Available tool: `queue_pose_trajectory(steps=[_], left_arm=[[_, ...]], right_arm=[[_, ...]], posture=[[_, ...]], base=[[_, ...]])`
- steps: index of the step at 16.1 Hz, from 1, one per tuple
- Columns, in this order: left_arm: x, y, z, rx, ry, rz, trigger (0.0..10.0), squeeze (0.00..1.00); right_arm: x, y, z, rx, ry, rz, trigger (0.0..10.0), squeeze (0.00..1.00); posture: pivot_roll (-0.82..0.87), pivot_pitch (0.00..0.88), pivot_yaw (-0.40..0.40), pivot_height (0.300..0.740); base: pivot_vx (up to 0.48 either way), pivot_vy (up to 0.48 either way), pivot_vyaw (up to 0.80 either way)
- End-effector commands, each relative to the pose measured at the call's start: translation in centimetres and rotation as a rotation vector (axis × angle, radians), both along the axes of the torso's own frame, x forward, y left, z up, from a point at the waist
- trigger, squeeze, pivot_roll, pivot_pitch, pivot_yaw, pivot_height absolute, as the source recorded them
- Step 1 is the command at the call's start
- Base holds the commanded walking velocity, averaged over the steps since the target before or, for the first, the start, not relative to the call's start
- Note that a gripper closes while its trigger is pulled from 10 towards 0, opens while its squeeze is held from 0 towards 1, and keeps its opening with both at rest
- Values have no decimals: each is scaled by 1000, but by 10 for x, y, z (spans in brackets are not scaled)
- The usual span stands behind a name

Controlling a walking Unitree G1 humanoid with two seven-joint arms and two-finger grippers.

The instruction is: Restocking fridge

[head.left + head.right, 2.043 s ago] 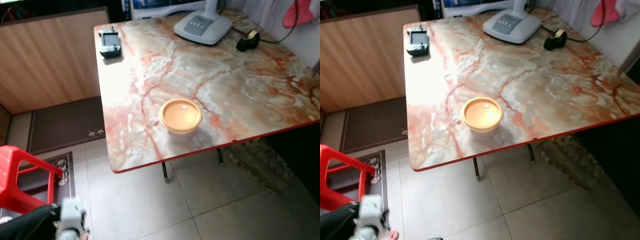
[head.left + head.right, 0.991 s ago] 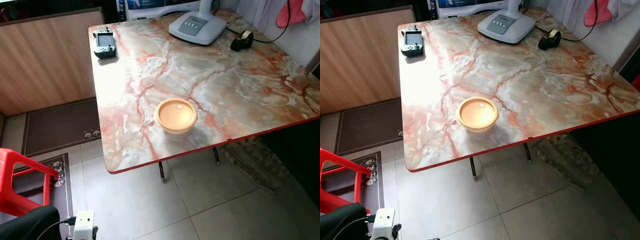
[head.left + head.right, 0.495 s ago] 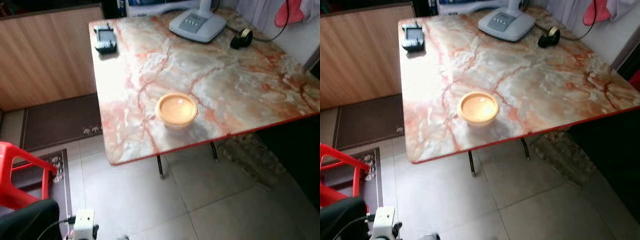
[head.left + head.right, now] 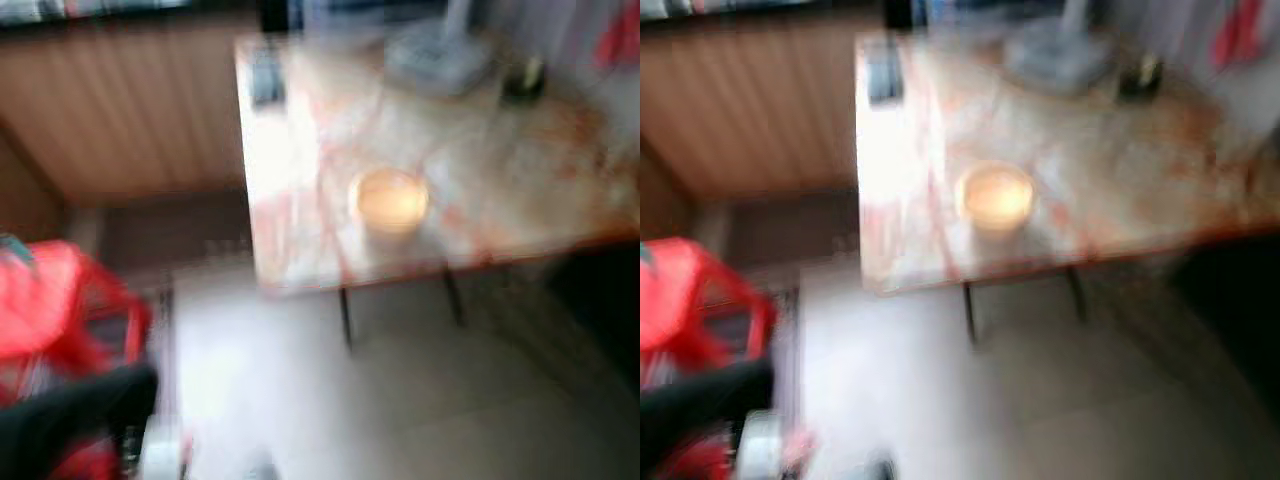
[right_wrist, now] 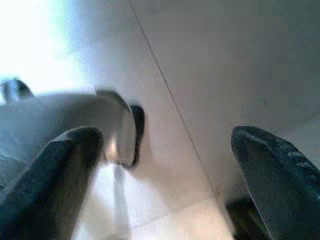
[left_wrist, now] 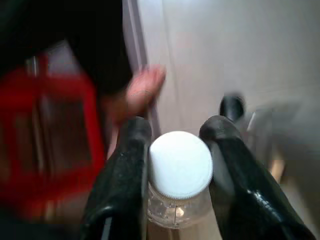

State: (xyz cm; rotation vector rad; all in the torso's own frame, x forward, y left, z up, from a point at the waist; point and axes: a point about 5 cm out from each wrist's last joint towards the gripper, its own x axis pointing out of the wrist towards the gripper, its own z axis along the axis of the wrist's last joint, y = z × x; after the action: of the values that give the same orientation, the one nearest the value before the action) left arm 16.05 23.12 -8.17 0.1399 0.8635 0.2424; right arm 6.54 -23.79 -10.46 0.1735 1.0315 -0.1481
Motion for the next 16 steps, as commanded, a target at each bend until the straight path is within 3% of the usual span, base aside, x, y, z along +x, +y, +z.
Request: queue_pose_trajectory(steps=[1, 6, 12, 16], left_arm=[[10, 5, 6, 18, -32, -7, 10000, 0], [10, 7, 6, 14, -32, 2, 10000, 0], [7, -2, 2, -44, -7, -29, 10000, 0], [1, 1, -1, 38, 57, -70, 10000, 0]], right_arm=[[-9, 7, -3, 24, 28, -6, 10000, 0], [-7, 7, -3, 27, 27, -17, 10000, 0], [-5, 7, -3, 30, 41, 9, 10000, 0], [-5, 7, -3, 32, 43, 14, 10000, 0]], posture=[[161, 129, -29, 740], [165, 147, -32, 740], [169, 162, -31, 740], [171, 165, -32, 740]], base=[[0, 0, 0], [0, 0, 0], [0, 0, -800], [0, -70, -794]])
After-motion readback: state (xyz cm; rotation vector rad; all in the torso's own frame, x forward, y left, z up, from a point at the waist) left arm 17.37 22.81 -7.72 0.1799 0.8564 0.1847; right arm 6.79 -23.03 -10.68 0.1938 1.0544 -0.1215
